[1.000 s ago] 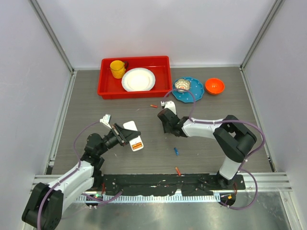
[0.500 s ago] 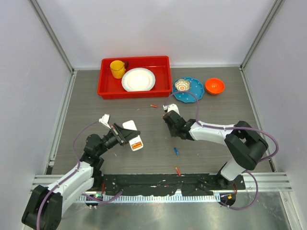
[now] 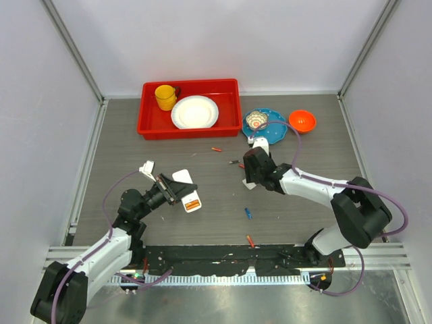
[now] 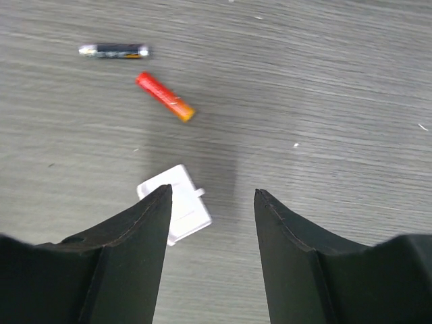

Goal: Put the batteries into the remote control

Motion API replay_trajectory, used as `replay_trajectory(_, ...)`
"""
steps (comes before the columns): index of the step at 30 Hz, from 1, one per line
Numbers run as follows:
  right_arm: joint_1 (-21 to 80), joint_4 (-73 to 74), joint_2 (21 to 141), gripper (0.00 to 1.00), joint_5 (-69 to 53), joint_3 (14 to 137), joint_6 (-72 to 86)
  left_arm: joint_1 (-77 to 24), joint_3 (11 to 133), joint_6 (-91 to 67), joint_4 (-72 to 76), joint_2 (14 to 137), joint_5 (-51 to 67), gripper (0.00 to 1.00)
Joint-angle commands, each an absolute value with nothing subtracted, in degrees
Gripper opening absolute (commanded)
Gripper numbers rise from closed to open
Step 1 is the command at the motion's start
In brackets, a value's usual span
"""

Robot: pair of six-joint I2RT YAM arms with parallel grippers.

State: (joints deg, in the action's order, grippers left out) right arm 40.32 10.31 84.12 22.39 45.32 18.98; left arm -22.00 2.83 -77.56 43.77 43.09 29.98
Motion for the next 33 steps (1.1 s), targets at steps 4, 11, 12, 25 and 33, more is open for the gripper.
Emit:
replay_trajectory(4,39.29,9.67,86.22,0.57,20.4,45.09,20.83,-21.8,0.53,-76.99,45.79,43.06,29.79,0.0)
replay_trajectory(11,39.29,9.14,87.1,0.57,18.37,44.91,20.83,-21.71,0.53,-76.99,46.14,43.68,29.79,0.0)
replay_trajectory(12,39.29,9.05,87.19,0.58,18.28,44.74,21.0,-21.8,0.61,-76.99,46.23,43.59,29.88,0.0)
replay_trajectory(25,40.95,8.53,87.89,0.57,16.79,43.33,21.8,-21.8,0.44,-76.9,46.23,43.59,29.71,0.0)
replay_trajectory(33,44.73,9.31,89.55,0.58,18.89,44.38,22.76,-21.71,0.35,-76.99,46.58,43.86,29.8,0.0)
